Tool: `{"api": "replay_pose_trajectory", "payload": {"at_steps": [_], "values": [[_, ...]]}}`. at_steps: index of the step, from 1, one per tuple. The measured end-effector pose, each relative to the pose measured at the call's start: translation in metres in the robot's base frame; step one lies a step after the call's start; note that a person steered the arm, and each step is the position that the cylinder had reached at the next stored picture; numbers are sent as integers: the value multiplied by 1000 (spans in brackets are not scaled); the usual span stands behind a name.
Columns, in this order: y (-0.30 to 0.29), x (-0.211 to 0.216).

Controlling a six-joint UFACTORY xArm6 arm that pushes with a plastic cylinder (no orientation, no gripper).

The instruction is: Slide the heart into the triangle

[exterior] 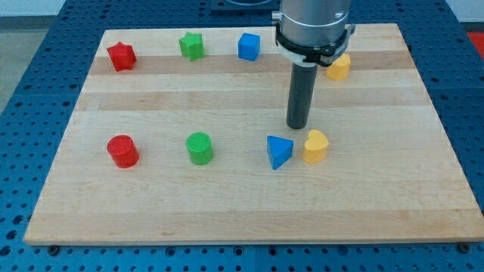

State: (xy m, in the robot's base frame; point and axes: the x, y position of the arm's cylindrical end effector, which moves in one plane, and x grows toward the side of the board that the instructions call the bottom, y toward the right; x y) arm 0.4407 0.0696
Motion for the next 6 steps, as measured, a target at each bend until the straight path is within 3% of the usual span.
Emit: {"api": "replay_pose_trajectory", "payload": {"at_steps": [1,2,3,5,6], "values": [[87,33],[138,41],[137,41],[35,25],[26,25]]}}
